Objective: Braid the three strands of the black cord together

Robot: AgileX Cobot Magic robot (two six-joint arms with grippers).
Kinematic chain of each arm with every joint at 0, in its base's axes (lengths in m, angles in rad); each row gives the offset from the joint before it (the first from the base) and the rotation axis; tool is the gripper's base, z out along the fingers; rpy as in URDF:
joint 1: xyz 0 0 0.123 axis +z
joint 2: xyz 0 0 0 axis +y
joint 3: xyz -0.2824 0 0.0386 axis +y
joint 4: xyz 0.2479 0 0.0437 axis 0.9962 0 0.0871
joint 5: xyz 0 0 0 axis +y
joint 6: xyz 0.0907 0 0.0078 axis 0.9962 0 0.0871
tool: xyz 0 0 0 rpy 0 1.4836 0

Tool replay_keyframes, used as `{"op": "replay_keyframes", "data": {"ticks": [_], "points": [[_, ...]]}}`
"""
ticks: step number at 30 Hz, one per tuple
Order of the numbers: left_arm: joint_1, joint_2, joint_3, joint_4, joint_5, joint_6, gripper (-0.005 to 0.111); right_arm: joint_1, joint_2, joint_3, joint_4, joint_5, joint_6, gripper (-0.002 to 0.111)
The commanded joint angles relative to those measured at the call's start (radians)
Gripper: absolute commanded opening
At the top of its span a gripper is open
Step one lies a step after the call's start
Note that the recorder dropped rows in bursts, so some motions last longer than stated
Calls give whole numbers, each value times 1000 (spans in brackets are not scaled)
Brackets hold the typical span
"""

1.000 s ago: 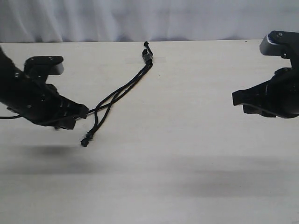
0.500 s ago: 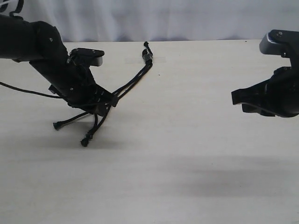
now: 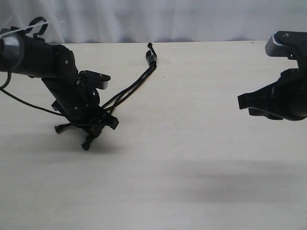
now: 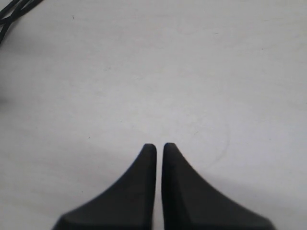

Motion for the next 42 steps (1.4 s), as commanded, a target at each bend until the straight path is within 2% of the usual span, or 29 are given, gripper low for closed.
{"op": "replay_keyframes", "data": {"ticks": [1,10,14,21,29,36,39,42], "points": [[-39,19,-1,20,17,-30,0,-1,-6,3,1,-27,-30,4],[-240,19,-1,133,-31,-266,0,-1,-6,3,1,-49,-46,4],[-319,19,-1,129,-62,-355,0,-1,-6,3,1,-51,-69,4],[-433,19,-1,64,-218,-419,0,-1,-6,3,1,-63,-69,4],[-443,19,-1,46,-296,-437,3,-1,-6,3,1,-63,-69,4],[-443,13,-1,9,-287,-437,41,-1,-6,3,1,-63,-69,4],[-435,-23,-8,-11,-261,-437,49,-1,-6,3,1,-63,-94,4],[-406,-93,-25,-11,-211,-437,50,-1,-6,3,1,-72,-102,4]]}}
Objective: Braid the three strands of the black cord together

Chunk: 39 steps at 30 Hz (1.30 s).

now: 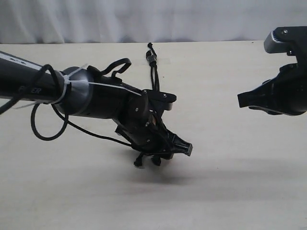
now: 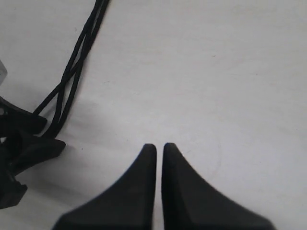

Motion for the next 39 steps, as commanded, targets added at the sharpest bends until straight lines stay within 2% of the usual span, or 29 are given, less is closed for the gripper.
{"op": "replay_keyframes", "data": {"ticks": [1,5,9,11,12,14,15,18,20,21,25,26,39], "points": [[41,-124,-23,-11,58,-7,50,-1,-6,3,1,-23,-23,4],[127,-259,-23,79,125,-5,50,-1,-4,3,1,-35,-23,4],[257,-348,-22,178,222,-5,48,12,25,3,29,-35,-23,4],[328,-368,-22,180,273,8,38,63,56,3,29,-40,-13,4],[375,-372,-20,178,300,36,25,143,97,1,29,-67,15,4],[404,-372,12,176,300,55,6,264,190,-23,16,-127,94,4],[404,-372,36,176,291,55,0,302,231,-42,-3,-139,131,4],[402,-372,146,125,221,56,0,438,446,-187,-178,-118,395,4],[402,-372,212,109,190,56,0,483,555,-307,-256,-39,493,5],[402,-372,242,109,185,56,0,498,612,-375,-265,29,513,10],[402,-372,278,107,181,56,0,500,724,-491,-258,101,523,37],[402,-372,278,107,179,56,0,500,735,-494,-260,101,536,40],[402,-372,278,107,165,56,0,500,811,-492,-297,116,547,41]]}}
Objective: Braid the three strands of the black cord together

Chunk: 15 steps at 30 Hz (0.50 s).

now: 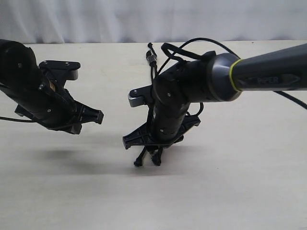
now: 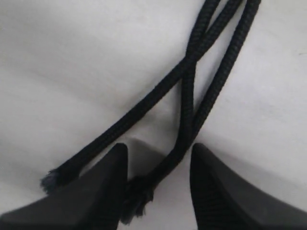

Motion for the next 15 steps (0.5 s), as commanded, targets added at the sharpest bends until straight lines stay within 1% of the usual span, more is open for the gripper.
{"op": "replay_keyframes", "data": {"ticks": [1,3,5,6,8,10,15], "points": [[1,-6,0,-7,-14,1,0,0,14,-5,-35,0,11,41],[1,-6,0,-7,-11,1,0,0,18,-5,-47,0,26,40],[1,-6,0,-7,-11,1,0,0,20,-5,-51,0,26,34],[1,-6,0,-7,-11,1,0,0,20,-5,-53,0,24,30],[1,-6,0,-7,-11,1,0,0,20,-5,-69,1,22,15],[1,-6,0,-7,-11,1,0,0,16,-7,-71,4,22,4],[1,-6,0,-7,-15,1,0,0,-10,-7,-71,4,19,4]]}}
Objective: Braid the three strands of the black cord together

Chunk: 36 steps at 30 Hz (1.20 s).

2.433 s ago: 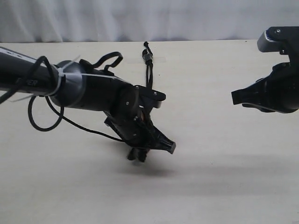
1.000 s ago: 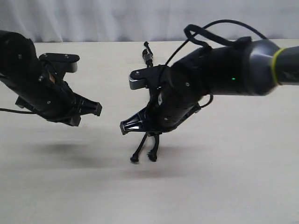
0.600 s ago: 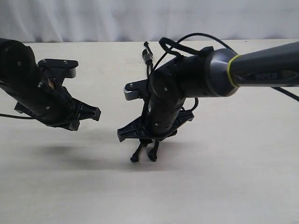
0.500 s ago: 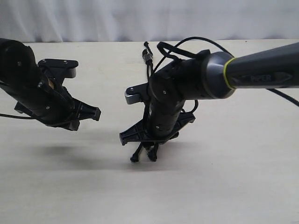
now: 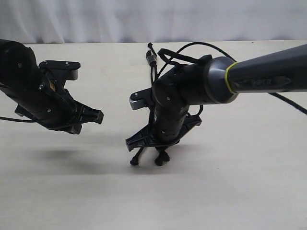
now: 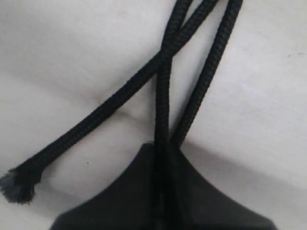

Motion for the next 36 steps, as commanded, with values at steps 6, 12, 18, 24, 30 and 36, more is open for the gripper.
{"op": "replay_keyframes", "data": {"ticks": [6,12,18,24,30,36], "points": [[1,-6,0,-7,-18,1,0,0,-66,-7,-86,2,-91,4],[1,-6,2,-7,-20,1,0,0,-49,11,-195,-23,-120,4],[1,-6,2,-7,-20,1,0,0,1,31,-189,-40,-83,7],[1,-6,2,-15,-22,1,0,0,-14,31,-172,0,-70,38],[1,-29,2,-4,1,1,0,-49,-145,34,-140,141,-70,45],[44,-188,2,51,120,112,0,-223,-361,190,-116,152,-107,27]]}}
